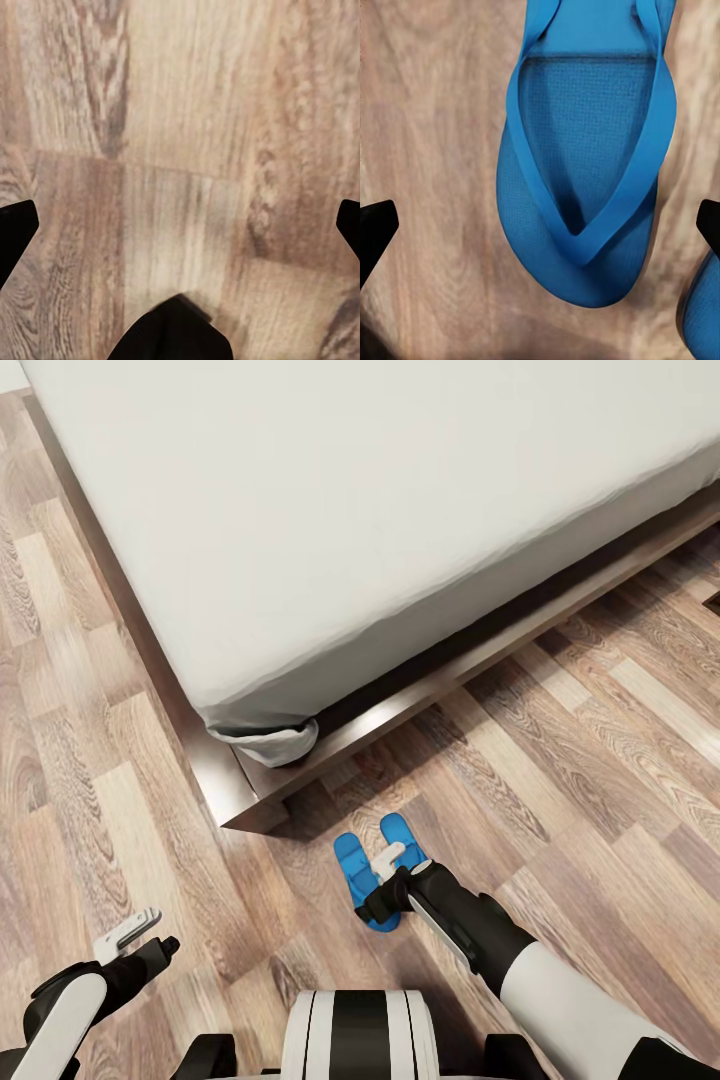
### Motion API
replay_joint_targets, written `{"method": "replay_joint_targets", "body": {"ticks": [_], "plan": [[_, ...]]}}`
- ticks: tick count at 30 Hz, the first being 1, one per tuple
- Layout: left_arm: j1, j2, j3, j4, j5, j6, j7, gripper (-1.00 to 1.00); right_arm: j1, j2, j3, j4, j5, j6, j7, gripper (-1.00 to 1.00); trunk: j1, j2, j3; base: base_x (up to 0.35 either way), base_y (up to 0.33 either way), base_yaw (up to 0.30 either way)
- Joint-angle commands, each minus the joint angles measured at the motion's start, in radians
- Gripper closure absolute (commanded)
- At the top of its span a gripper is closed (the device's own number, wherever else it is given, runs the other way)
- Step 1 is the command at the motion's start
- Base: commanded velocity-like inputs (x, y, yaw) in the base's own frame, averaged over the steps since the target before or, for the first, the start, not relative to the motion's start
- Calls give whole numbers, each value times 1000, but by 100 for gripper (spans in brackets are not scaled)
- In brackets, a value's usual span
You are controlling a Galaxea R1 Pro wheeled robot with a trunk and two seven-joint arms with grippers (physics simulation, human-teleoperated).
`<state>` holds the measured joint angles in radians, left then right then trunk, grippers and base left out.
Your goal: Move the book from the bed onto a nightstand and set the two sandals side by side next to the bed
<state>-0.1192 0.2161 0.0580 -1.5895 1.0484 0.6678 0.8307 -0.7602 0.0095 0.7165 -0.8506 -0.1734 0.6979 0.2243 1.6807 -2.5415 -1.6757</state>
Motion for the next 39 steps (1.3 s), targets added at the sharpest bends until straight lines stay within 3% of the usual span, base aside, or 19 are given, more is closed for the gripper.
{"method": "replay_joint_targets", "body": {"ticks": [1,17,23,25,27,28,33,37,39], "plan": [[0,0,0,-1,9,3,8,-100,-1,0,1,-1,-6,5,-2,-100,0,0,-1,0,0,0],[0,-3,0,-1,11,-4,8,-100,5,-5,1,-26,-7,4,0,-100,0,0,-1,0,0,0],[0,-7,1,-1,19,-8,8,-100,13,-15,1,-137,-5,15,-2,-100,0,0,-1,0,0,0],[3,-8,2,-1,21,-9,8,-100,25,-30,0,-198,-5,18,-3,-100,0,0,-1,0,0,0],[16,-9,2,-1,23,-10,6,-100,53,-73,-13,-298,-6,17,-7,-100,-1,0,3,0,0,0],[16,-9,2,-1,23,-10,6,-100,53,-73,-13,-298,-6,17,-7,-100,-1,0,7,0,0,0],[42,-11,-1,0,20,-16,4,-100,126,-149,-77,-494,-5,18,-15,-100,-3,1,27,0,0,0],[53,-13,-1,1,18,-23,4,-100,171,-172,-113,-565,-4,16,-19,-100,-5,2,42,0,0,0],[65,-16,-2,1,16,-33,3,-100,218,-189,-153,-627,-2,14,-27,-100,-6,3,50,0,0,0]]}}
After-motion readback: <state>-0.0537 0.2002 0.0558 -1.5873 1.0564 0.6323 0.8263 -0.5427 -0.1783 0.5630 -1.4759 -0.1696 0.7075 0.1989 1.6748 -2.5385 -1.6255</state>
